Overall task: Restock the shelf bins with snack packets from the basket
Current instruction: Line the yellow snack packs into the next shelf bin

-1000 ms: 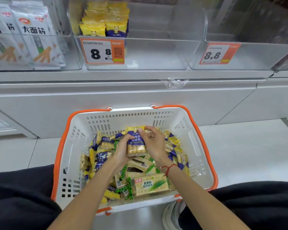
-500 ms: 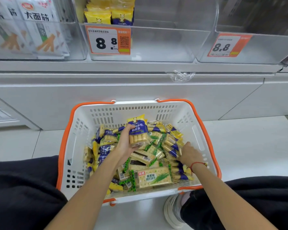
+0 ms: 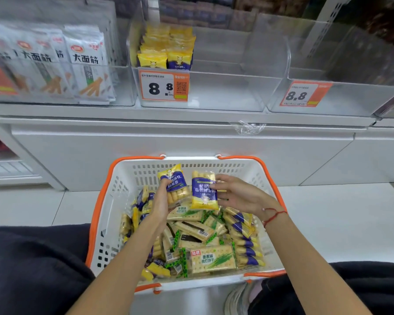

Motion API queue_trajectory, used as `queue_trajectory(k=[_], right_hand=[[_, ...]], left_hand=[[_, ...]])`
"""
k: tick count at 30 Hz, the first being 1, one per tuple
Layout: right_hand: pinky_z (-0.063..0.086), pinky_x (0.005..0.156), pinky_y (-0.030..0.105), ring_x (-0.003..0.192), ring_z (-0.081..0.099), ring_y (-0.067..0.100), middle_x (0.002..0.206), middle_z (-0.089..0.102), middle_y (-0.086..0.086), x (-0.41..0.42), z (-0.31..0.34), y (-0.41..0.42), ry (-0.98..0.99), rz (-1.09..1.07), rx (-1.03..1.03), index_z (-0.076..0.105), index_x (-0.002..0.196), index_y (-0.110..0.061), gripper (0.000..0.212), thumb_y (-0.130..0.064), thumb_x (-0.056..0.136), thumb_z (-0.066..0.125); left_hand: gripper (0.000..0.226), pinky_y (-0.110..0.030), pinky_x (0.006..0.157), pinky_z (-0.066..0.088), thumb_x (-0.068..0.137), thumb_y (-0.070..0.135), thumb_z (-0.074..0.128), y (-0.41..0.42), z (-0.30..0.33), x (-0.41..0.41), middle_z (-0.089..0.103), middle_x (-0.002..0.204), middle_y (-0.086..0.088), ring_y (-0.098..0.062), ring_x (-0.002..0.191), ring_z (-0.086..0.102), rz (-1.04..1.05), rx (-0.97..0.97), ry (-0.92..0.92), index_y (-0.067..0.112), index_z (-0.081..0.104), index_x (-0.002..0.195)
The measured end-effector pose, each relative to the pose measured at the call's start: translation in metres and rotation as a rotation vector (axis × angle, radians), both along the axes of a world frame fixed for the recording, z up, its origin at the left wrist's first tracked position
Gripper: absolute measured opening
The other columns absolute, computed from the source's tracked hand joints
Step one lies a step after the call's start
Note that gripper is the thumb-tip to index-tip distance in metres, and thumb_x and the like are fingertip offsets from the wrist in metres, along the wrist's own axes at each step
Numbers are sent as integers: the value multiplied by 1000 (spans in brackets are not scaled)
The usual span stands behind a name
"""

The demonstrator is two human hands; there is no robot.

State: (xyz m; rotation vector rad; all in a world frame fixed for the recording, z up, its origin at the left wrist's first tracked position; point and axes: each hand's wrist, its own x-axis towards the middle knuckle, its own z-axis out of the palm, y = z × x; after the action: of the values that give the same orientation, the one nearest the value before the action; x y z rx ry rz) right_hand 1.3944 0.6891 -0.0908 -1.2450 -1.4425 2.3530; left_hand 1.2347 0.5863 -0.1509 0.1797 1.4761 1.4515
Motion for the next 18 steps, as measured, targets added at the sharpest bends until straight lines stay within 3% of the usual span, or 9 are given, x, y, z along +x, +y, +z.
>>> queue_trajectory(k=[4,6,10,14,16,18], right_hand=[[48,75,23,79,63,11,94,68,-1,-20,0,-4,27,-32,36,59,116,-19,25,-9,93,57],[49,79,26,85,64,13,101,69,3,-31,-2,-7,11,-90,60,54,117,-20,27,-9,93,57],[50,67,28,90,61,17,107,64,9,-46,-5,-7,34,-159,1,51,126,-13,29,-12,96,51],[55,67,25,87,67,13,109,70,6,-49,9,-3,-41,209,199,62,123,-20,31,-22,92,59],[57,80,32,97,68,18,112,70,7,-51,18,0,-114,407,290,64,122,-22,35,-23,86,66],[53,93,36,108,64,25,119,66,14,-55,26,1,-212,612,402,66,118,-29,39,-28,80,74]], left_hand=[[15,-17,48,48,97,28,43,-4,9,-4,63,81,-1,-12,60,61,1,19,18,18,54,93],[16,-22,53,48,97,29,43,-5,12,-6,62,83,-1,-10,59,61,-21,19,14,19,55,93],[19,-31,68,43,96,32,43,-6,12,-15,64,83,-1,-15,74,58,-74,-44,63,21,56,88],[29,-35,79,47,96,35,46,-15,11,-39,68,105,-10,-19,86,62,-313,-41,-50,16,60,111],[30,-38,88,47,97,35,44,-22,13,-48,69,107,-7,-19,93,63,-474,-17,-99,18,60,114],[24,-38,86,47,96,33,45,-26,14,-53,71,97,-3,-17,86,65,-580,-46,-95,18,59,110]])
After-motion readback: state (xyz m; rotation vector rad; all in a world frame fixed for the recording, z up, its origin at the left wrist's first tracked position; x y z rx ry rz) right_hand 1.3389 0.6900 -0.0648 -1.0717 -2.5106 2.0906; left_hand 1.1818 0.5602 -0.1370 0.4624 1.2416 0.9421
